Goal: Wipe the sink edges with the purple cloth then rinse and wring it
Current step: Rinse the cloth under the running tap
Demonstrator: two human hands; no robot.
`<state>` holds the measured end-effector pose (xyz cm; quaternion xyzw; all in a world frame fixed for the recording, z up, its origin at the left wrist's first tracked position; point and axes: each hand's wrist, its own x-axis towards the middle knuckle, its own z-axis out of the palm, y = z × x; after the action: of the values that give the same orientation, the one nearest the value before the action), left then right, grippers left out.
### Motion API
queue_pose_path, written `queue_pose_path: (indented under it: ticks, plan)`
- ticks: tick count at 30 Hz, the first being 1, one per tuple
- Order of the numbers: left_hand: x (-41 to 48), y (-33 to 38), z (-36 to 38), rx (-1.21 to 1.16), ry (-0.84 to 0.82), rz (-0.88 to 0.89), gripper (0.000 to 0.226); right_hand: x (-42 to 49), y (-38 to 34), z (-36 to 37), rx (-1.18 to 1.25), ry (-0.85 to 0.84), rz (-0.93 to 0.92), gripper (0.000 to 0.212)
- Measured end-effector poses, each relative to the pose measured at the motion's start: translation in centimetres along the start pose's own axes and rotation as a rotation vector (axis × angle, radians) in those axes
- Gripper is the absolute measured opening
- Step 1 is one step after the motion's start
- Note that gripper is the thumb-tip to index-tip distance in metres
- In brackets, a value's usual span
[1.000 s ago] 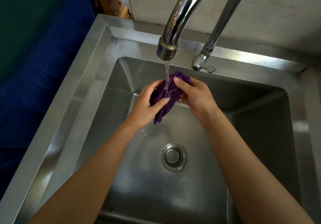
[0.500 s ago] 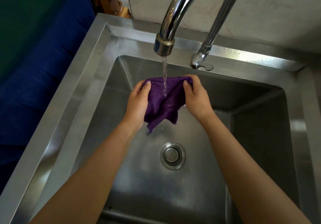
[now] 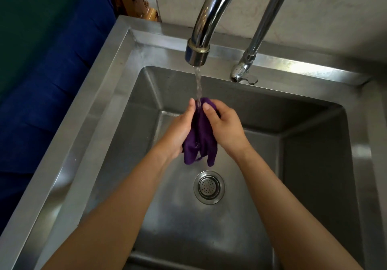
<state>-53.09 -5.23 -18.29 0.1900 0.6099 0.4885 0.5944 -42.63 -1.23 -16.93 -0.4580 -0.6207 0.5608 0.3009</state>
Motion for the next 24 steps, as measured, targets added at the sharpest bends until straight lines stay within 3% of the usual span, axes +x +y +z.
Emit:
queue_pose_path:
  ticks: [2, 4, 7, 10, 13, 17, 20, 24]
  plan:
    - [0.2, -0.6, 0.4, -0.013, 0.086, 0.028, 0.041, 0.6, 0.8, 0.1, -0.205, 0.117, -0.084, 0.023]
    - [0.0, -0.5, 0.9, -0.117, 0.150, 0.032, 0.038, 0.8, 1.5, -0.2, -0.230, 0.163, -0.015, 0.028]
    - [0.6, -0.5, 1.0, -0.303, 0.162, -0.029, 0.037, -0.3, 1.8, 0.0, -0.037, 0.042, 0.179, 0.034]
    - [1.1, -0.8, 0.7, -0.385, 0.166, -0.076, 0.044, -1.5, 1.7, 0.9, -0.109, 0.028, 0.037, 0.032]
    - [1.7, -1.5, 1.2, -0.347, 0.297, -0.043, 0.046, -1.7, 0.8, 2.0, -0.252, 0.120, -0.081, 0.021]
    - [1.9, -2.0, 1.9, -0.202, 0.317, -0.069, 0.049, -0.2, -0.2, 2.6, -0.365, 0.251, 0.048, 0.040]
    - [1.9, -2.1, 1.5, -0.157, 0.304, -0.093, 0.052, 1.4, -0.2, 2.4, -0.371, 0.218, 0.126, 0.044]
    - [1.4, -2.1, 0.9, -0.059, 0.286, 0.049, 0.045, 2.1, 0.7, 1.6, -0.412, 0.155, 0.177, 0.039]
